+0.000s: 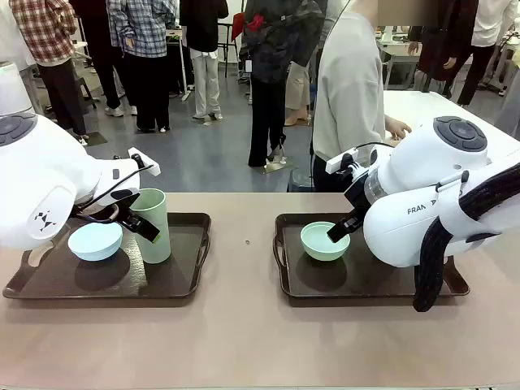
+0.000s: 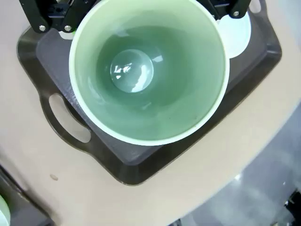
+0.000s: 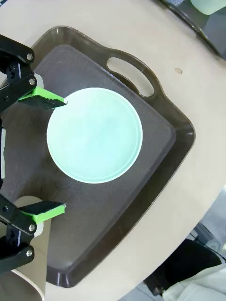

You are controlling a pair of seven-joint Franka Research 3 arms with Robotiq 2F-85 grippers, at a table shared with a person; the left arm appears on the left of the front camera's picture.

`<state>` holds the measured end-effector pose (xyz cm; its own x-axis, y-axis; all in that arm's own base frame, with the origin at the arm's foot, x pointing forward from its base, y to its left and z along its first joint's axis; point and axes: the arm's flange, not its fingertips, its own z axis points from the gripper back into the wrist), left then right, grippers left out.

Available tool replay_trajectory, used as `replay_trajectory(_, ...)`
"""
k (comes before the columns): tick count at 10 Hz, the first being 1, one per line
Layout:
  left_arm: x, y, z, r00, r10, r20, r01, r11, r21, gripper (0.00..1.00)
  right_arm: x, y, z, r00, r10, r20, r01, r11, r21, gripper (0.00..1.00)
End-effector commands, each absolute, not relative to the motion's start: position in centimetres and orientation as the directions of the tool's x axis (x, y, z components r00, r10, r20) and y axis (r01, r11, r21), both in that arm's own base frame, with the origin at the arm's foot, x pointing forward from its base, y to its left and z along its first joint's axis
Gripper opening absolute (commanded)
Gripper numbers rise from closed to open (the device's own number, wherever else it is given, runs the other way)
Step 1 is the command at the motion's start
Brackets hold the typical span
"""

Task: Set up a tray with a mat and arrange the tableware.
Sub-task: Pick up the Picnic Bowl and Reusable plastic cup from the Handle tray in front of the human's position and hold them in the air.

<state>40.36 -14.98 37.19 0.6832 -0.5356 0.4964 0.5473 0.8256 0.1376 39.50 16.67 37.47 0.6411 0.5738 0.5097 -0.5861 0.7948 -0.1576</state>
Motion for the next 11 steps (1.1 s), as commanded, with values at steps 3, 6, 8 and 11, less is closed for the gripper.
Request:
replay_trajectory(3,40.35,-14.99,37.18,0.683,-0.536,0.496,0.548,0.825,0.138,1.00,39.50,16.67,37.46,0.641,0.574,0.510,-0.586,0.795,-0.158,1.00)
replay_trajectory(6,40.35,-14.99,37.18,0.683,-0.536,0.496,0.548,0.825,0.138,1.00,39.50,16.67,37.46,0.641,0.574,0.510,-0.586,0.795,-0.158,1.00)
replay_trajectory(8,40.35,-14.99,37.18,0.683,-0.536,0.496,0.548,0.825,0.138,1.00,39.50,16.67,37.46,0.641,0.574,0.510,-0.586,0.795,-0.158,1.00)
replay_trajectory(11,40.35,-14.99,37.18,0.683,-0.536,0.496,0.548,0.825,0.138,1.00,39.50,16.67,37.46,0.641,0.574,0.510,-0.586,0.795,-0.158,1.00)
